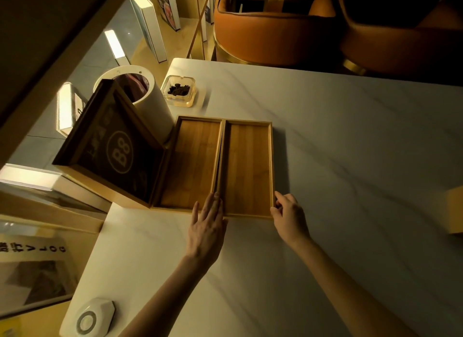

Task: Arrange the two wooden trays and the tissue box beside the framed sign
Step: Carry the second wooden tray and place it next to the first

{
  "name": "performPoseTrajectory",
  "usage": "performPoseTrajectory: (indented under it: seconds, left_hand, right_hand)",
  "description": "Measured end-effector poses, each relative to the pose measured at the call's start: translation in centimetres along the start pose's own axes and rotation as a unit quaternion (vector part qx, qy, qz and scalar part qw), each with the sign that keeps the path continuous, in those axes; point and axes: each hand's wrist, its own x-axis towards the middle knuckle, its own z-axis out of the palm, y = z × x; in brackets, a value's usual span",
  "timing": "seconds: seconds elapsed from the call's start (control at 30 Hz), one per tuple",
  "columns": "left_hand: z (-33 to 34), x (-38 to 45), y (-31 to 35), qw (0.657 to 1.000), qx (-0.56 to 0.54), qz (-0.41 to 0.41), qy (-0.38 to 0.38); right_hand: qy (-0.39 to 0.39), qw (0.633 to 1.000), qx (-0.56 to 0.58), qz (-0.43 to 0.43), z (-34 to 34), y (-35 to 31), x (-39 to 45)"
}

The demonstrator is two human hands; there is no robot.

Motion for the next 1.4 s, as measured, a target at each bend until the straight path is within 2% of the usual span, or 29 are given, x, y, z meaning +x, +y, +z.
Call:
performPoseTrajectory:
  seconds: [1.27, 1.4]
  left_hand:
    - [0.30, -0.64, 0.22, 0.998, -0.035, -0.040, -0.012]
    - [-0.07, -0.49, -0.12, 0.994, -0.103, -0.031, -0.001]
  right_hand:
    - [-0.006, 1.000, -0.011, -0.002, 0.35, -0.54, -0.56]
    - [-0.019, 0.999, -0.024, -0.007, 0.14, -0.42, -0.64]
